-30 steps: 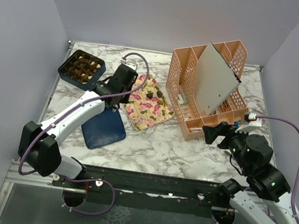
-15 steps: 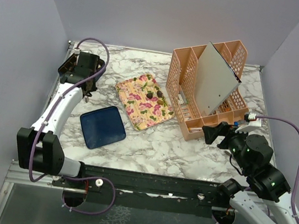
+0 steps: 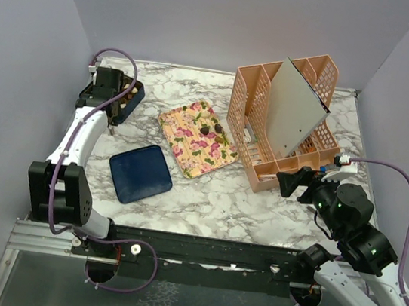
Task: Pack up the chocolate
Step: Place the fake chocolate in the packing box.
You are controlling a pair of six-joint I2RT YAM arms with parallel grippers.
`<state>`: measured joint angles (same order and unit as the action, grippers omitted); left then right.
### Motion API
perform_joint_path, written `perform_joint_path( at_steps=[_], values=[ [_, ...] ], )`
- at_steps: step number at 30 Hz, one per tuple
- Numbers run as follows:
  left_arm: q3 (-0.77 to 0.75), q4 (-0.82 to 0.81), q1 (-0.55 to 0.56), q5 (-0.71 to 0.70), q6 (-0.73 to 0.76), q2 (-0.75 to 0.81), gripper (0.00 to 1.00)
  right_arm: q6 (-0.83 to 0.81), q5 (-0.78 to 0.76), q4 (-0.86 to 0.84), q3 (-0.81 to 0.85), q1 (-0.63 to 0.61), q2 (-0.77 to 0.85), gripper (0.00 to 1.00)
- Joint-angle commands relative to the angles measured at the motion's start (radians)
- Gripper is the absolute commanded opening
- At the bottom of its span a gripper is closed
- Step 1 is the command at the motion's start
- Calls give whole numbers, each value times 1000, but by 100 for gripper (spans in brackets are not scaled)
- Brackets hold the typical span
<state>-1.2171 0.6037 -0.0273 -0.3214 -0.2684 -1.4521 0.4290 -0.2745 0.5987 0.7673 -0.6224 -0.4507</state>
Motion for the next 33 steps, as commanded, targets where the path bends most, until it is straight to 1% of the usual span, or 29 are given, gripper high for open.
perform_joint_path(
  at_steps=[1, 12, 18, 33],
  values=[
    [-35, -49, -17, 16, 4, -27, 35, -15, 8, -12, -1, -2, 4, 99],
    [-22, -56, -27, 13, 17, -48, 38, -15, 5, -10, 0, -2, 8, 99],
    [-28, -54, -27, 16, 15, -43, 42, -15, 3, -8, 0, -2, 18, 99],
    [-29, -38, -27, 20, 19, -26, 44, -15, 3, -13, -2, -2, 15, 99]
  ],
)
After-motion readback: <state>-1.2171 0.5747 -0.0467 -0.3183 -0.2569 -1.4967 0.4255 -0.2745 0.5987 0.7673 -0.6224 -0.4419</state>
